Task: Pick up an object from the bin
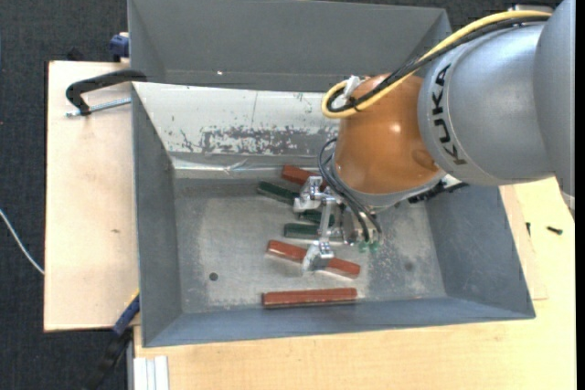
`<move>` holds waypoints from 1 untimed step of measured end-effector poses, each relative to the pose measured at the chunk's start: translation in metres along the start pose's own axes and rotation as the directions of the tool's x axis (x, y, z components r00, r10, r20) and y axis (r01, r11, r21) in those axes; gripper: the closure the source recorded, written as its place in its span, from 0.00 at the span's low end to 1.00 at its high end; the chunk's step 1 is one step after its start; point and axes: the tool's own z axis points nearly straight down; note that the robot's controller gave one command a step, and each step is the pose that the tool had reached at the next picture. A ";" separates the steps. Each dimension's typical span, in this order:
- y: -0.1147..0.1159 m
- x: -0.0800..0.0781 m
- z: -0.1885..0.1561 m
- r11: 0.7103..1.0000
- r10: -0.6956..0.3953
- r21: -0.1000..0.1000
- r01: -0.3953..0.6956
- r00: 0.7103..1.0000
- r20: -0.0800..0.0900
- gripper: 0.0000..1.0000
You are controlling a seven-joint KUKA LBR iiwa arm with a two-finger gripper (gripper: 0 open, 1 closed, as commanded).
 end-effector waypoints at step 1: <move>-0.042 0.004 -0.015 0.999 -0.044 0.001 0.044 0.999 0.001 0.00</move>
Offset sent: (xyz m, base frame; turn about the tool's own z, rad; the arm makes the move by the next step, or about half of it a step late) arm -0.0155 -0.0417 -0.0403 0.1151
